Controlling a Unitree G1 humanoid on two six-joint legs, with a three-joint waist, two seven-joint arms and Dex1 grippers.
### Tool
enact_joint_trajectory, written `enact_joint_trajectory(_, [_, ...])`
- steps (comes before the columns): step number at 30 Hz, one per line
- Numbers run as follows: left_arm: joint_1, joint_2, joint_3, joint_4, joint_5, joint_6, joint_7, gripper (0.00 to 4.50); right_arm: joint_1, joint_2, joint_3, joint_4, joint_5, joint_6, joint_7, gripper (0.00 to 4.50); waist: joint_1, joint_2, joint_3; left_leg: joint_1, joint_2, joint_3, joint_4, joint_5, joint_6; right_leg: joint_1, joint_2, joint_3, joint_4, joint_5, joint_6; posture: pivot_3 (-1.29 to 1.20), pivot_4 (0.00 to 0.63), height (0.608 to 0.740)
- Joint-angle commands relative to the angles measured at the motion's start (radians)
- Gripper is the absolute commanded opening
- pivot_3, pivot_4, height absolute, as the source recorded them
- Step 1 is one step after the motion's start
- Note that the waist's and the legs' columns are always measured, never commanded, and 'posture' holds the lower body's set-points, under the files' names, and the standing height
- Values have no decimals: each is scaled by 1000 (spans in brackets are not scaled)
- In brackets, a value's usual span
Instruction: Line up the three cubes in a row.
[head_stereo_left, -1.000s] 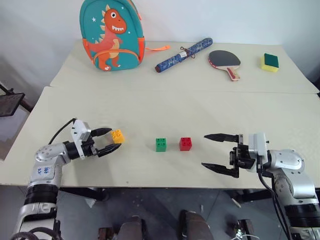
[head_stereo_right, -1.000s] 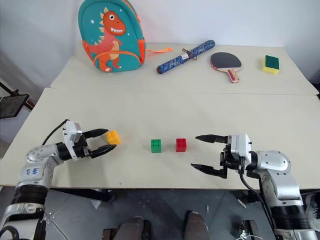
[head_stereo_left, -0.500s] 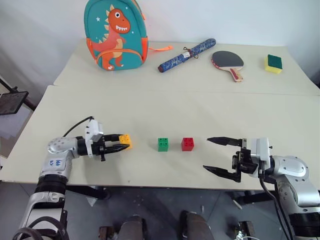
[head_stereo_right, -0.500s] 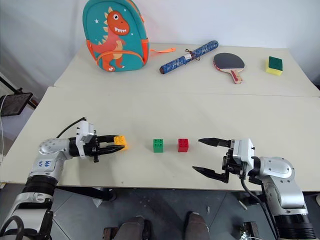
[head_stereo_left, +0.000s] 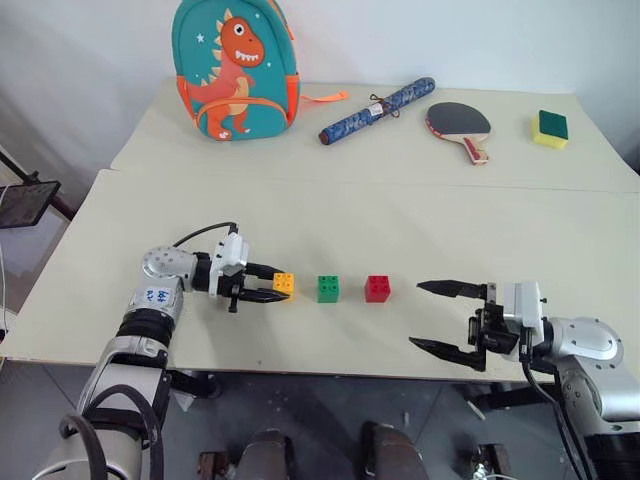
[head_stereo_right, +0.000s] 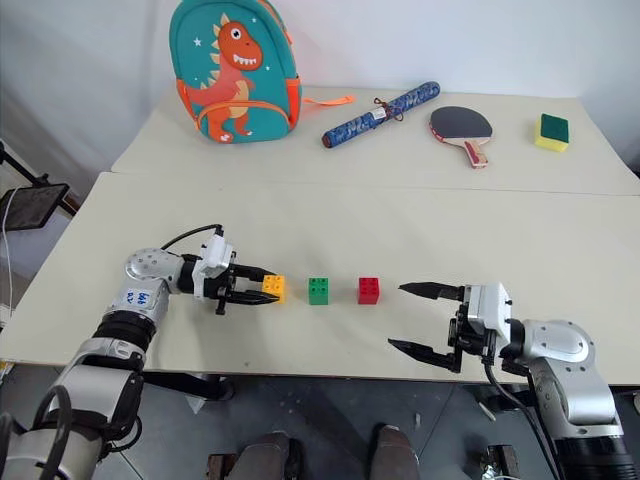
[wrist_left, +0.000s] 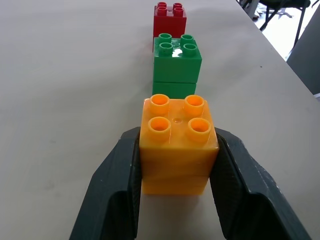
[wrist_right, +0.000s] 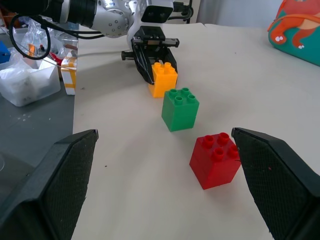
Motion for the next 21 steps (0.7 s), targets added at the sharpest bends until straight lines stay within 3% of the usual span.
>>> enact_joint_trajectory(1, [-14, 4, 0, 16, 14, -5, -25, 2517, 12, -15, -37, -31, 15, -4, -6, 4500, 0, 0, 0, 0, 0, 0, 0, 0, 0, 0, 0, 0, 0, 0, 0, 0, 150, 740])
enact_joint_trajectory(7, [63, 85, 86, -135, -57, 78, -2, 4302, 2, -35, -46, -6, 30, 16, 16, 4500, -2, 0, 0, 0, 0, 0, 0, 0, 0, 0, 0, 0, 0, 0, 0, 0, 150, 740])
enact_joint_trajectory(16, [384, 326, 314, -591, -137, 250, 191, 4302, -123, -158, -82, 83, 49, 52, 131, 4500, -22, 0, 1, 0, 1, -1, 0, 0, 0, 0, 0, 0, 1, 0, 0, 0, 150, 740])
enact_joint_trajectory(21, [479, 404, 361, -713, -160, 318, 210, 4302, -195, -196, -68, 128, 42, 79, 180, 4500, -12, 0, 1, 0, 1, -3, 0, -1, 0, 0, -1, 0, 1, 0, 0, 0, 150, 740])
